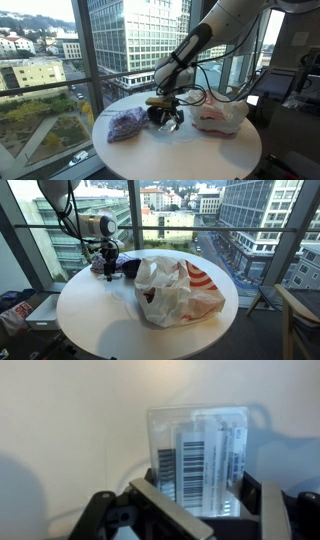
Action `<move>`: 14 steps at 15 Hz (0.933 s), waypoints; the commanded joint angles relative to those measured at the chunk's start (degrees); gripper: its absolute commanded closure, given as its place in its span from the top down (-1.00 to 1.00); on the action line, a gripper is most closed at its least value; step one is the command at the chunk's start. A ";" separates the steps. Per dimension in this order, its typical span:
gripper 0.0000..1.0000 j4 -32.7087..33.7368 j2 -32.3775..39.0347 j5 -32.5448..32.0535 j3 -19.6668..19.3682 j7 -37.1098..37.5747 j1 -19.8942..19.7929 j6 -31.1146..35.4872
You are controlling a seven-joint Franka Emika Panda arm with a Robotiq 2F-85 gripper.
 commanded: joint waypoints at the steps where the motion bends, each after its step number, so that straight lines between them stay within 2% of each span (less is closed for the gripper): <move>1: 0.06 -6.60 -10.04 0.93 1.36 -2.69 -1.83 -1.59; 4: 0.06 -9.64 -15.34 0.58 1.06 -1.86 -2.71 -2.29; 7: 0.06 -12.67 -19.32 2.56 1.02 -2.60 -5.36 -2.29; 12: 0.06 -16.94 -22.66 7.14 -0.14 -5.07 -11.01 -1.32; 14: 0.06 -17.53 -22.02 6.92 -1.29 -4.65 -12.78 0.54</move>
